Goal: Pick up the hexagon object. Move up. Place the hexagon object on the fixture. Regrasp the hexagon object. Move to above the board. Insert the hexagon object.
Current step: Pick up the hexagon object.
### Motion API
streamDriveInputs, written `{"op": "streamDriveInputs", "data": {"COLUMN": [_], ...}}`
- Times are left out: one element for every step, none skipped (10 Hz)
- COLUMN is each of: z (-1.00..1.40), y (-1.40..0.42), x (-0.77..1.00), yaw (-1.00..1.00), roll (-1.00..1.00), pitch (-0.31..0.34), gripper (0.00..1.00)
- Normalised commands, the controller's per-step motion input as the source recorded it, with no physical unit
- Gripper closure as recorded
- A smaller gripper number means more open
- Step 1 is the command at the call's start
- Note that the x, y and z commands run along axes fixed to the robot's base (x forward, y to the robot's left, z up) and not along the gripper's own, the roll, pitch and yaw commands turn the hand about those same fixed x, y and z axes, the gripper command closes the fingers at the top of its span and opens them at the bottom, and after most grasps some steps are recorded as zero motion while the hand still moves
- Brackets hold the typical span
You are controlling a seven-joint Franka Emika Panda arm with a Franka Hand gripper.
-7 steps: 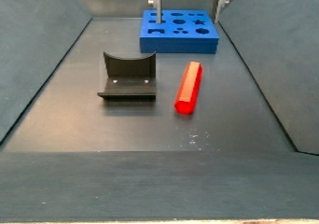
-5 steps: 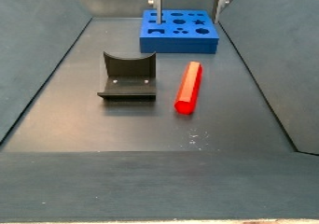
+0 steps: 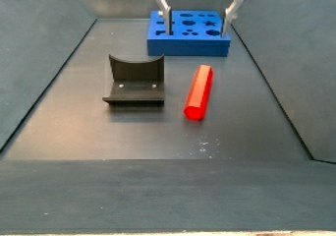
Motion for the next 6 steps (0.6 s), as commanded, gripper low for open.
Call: {"op": "streamDriveInputs", "data": {"z": [-0.94,-0.79,-0.87,-0.88,-0.49,-0.01], "y": [0.0,-0.12,-0.31,-0.42,-0.17,-0.04], "x": [-0.06,-0.07,-0.17,-0.35,-0.15,0.01], "yaw": [-1.0,-0.95,-0.73,-0.25,0.03,0.0], "roll": [0.0,0.0,-0.01,0.0,-0.14,-0.01], "pitch": [-0.113,-0.153,-0.149,-0.123,-0.201,0.0], "gripper": [0.0,0.0,0.0,0.0,0.0,0.0]}}
